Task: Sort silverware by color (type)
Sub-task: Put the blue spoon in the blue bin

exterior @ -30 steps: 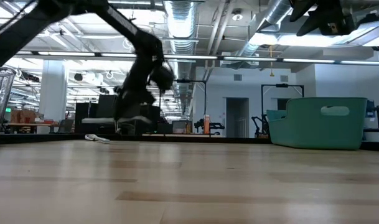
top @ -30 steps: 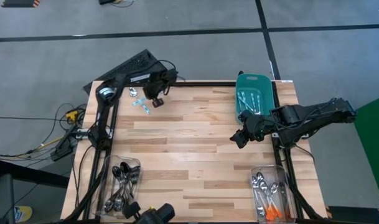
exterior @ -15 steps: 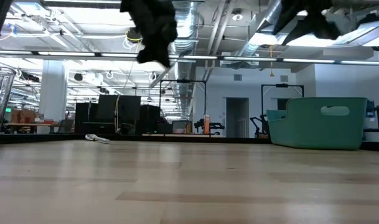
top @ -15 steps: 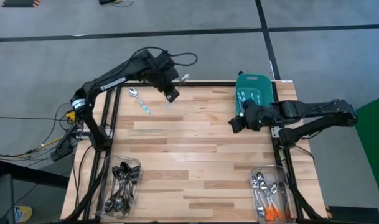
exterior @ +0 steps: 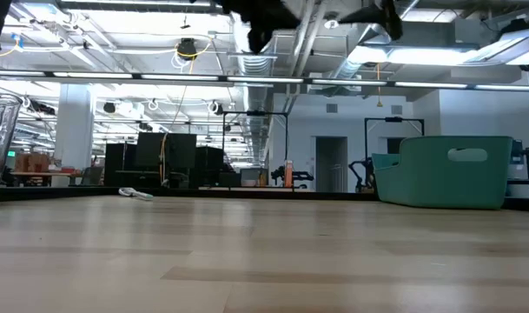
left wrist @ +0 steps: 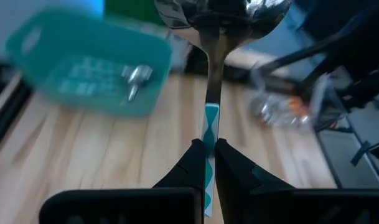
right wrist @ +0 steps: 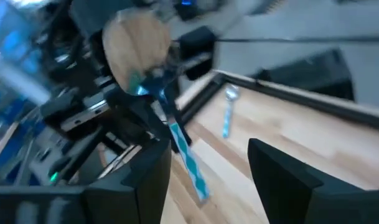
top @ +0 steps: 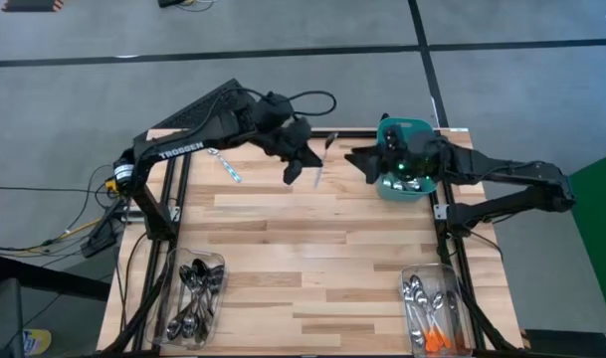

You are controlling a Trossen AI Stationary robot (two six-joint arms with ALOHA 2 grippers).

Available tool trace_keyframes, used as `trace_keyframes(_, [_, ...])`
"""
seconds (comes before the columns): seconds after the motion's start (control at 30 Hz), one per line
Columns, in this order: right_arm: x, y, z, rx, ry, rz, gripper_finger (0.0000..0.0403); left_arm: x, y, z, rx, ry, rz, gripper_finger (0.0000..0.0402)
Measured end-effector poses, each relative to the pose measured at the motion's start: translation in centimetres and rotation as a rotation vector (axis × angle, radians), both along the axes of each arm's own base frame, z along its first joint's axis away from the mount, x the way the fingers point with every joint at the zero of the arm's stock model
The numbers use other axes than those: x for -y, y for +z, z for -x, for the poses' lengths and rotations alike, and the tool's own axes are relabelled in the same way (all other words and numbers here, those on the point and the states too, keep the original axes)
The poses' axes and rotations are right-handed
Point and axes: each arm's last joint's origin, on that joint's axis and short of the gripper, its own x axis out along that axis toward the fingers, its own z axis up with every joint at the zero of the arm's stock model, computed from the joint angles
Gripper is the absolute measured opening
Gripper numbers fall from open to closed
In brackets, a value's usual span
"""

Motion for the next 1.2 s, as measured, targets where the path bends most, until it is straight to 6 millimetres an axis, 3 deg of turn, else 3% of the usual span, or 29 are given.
trace_keyframes(0.23, [-0.2, 0.7, -1.5, 0.067, 0.139, 0.150, 0.0235, 1.2, 1.7, -1.3, 0.190, -0.051, -0.022, 0.0004])
trace_keyframes(0.5, [0.2, 0.4, -2.7, 0.079, 0.143, 0.230, 0.0210, 1.2, 1.9, -1.4, 0.207, -0.046, -0.024, 0.0004])
trace_keyframes(0.63, [0.5, 0.0, -3.2, 0.062, 0.137, 0.223, 0.0160, 1.1, 1.8, -1.3, 0.202, -0.040, -0.028, 0.0004])
trace_keyframes(0.83, [0.6, -0.1, -3.4, 0.054, 0.140, 0.258, 0.0026, 1.0, 1.5, -1.2, 0.172, -0.030, -0.005, 0.0013])
trace_keyframes(0.9, [0.7, -0.1, -3.4, 0.050, 0.131, 0.268, 0.0022, 0.7, 1.5, -1.1, 0.162, -0.008, -0.013, 0.0022])
trace_keyframes(1.03, [1.9, -0.2, -2.4, 0.011, 0.019, 0.212, 0.0024, -0.1, 0.9, -0.7, 0.089, 0.120, 0.000, 0.0051])
trace_keyframes(1.2, [3.7, -1.4, 0.5, -0.173, -0.174, 0.084, 0.0023, -2.9, -0.3, 1.1, -0.081, 0.370, 0.001, 0.0089])
